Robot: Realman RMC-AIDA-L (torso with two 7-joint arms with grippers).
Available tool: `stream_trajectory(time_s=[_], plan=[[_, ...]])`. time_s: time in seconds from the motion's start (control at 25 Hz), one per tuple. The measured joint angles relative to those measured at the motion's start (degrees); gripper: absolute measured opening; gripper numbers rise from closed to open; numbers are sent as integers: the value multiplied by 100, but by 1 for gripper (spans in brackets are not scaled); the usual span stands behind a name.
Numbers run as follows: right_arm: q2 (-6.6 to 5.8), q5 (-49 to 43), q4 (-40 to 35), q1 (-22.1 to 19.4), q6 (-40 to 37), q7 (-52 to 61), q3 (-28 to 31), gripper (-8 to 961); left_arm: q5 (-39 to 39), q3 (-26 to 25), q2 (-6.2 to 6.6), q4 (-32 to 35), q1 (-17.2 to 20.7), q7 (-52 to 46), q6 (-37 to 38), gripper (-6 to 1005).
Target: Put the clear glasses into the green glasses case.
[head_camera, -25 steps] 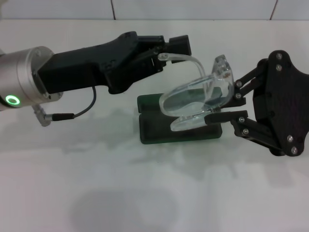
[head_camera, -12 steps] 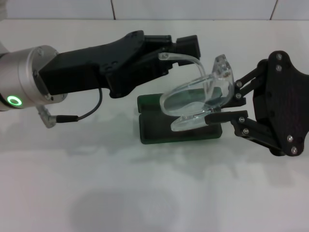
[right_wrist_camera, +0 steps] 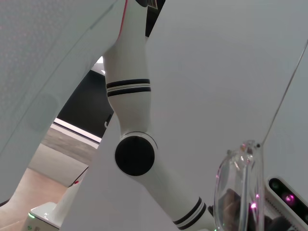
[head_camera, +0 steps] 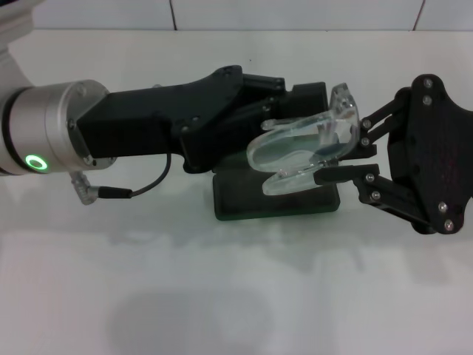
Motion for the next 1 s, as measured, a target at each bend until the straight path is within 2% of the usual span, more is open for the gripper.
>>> stream_trajectory(time_s=[0.28,0.68,0.76,0.88,1.0], plan=[[0,0,0,-1,8,-20,-9,57,-52,-47,17,0,44,12,0,57],[0,1,9,-1,25,-25,-22,57,-12,-453,95,-35,155,184,-64,57],[0,1,9,-1,75,-22,-37,57,-8,-505,162,-26,222,253,-122,57],[0,-49,-35,1,257,78,-97,56,5,-692,331,-4,377,392,-292,56],[-10,-211,-216,6,548,337,-167,56,13,-1068,629,2,614,507,-533,56]])
